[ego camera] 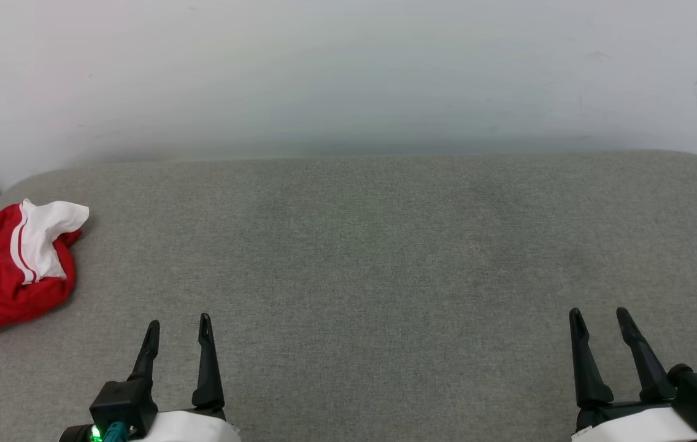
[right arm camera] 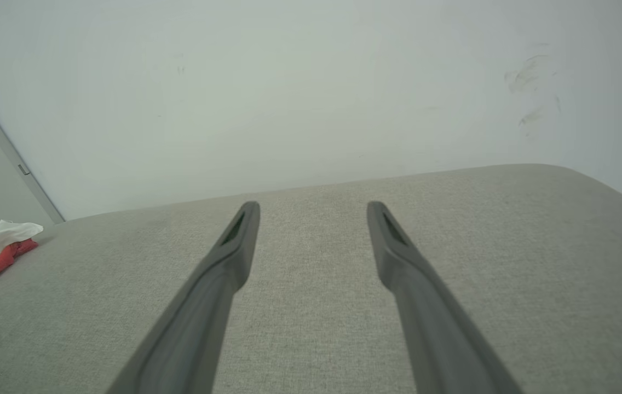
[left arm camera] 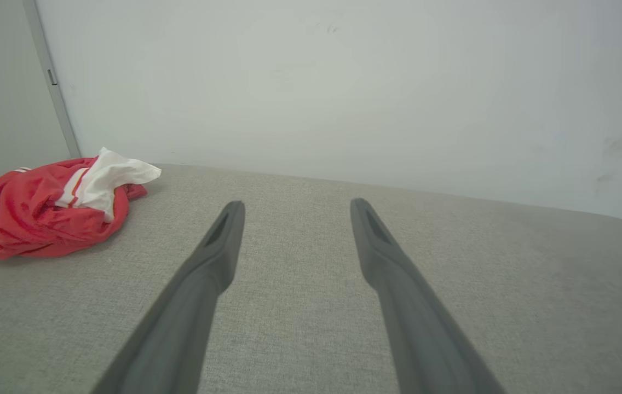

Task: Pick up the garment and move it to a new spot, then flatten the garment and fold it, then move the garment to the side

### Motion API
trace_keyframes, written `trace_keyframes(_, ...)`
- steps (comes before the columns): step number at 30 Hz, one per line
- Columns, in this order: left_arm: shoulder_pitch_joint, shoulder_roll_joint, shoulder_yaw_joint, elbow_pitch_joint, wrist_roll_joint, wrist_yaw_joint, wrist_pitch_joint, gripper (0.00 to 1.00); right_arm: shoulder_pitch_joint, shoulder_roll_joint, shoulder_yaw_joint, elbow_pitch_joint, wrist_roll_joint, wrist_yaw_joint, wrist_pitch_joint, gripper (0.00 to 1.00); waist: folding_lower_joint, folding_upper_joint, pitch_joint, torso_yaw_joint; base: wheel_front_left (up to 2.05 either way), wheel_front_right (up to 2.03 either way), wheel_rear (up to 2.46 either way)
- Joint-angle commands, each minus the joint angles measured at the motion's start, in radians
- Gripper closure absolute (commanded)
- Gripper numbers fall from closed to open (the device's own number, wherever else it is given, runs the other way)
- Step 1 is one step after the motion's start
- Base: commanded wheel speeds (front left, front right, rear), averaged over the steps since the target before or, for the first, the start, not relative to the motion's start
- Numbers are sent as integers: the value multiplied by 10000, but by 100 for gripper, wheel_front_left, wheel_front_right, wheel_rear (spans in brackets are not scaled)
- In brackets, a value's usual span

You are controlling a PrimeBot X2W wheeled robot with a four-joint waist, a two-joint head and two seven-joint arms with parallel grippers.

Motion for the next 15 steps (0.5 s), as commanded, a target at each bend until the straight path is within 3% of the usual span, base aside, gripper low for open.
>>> trace_keyframes(1, 59, -7, -22, -24, 213, -44, -96, 0, 118, 3, 19, -45, -211, 0, -76, 0, 0, 0, 1, 7, 0, 0, 0)
trace_keyframes(15, 174, -59, 109, 181, 850, -323, -364, 0, 237, 7, 74, -225, -883, 0, -340, 0, 0, 0, -1, 22, 0, 0, 0)
